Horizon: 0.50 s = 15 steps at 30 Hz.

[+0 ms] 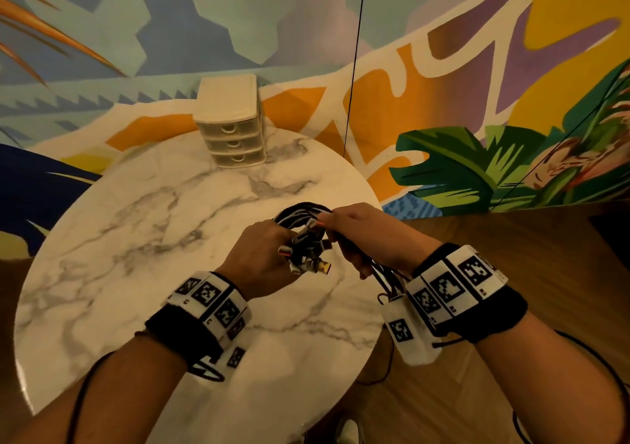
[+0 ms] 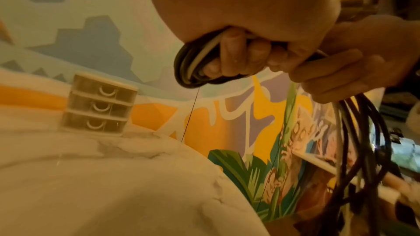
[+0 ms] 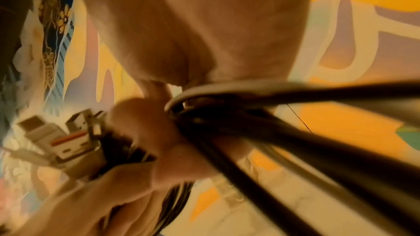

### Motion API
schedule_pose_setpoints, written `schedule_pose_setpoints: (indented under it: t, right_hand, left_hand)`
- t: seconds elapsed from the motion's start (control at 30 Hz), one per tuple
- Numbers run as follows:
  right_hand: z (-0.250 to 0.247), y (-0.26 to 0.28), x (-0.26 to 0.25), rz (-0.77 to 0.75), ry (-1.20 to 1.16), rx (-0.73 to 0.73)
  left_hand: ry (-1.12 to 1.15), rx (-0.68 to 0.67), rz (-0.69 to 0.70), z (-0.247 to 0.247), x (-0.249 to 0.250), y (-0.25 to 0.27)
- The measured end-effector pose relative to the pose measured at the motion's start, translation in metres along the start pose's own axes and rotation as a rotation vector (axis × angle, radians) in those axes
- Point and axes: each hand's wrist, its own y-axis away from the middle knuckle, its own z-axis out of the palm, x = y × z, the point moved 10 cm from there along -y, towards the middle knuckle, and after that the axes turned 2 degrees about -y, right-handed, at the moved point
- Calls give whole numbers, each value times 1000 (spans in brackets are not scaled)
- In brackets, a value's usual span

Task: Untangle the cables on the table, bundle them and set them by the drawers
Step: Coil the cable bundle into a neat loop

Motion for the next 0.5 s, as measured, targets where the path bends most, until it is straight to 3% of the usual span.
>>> schedule_pose_setpoints:
  t: [0.17, 0.3, 0.37, 0.5]
  right_hand:
    - [10, 10, 1, -25, -170, -36]
    - [13, 11, 5, -24, -159, 37]
    - [10, 11, 6, 6, -185, 61]
    - [17, 11, 6, -19, -18, 112]
  left_hand:
    - [296, 227, -285, -4, -24, 4]
    - [483, 128, -407, 14, -17, 1]
    - [749, 80, -459, 24, -15, 4]
    - [1057, 25, -397, 34, 3, 7]
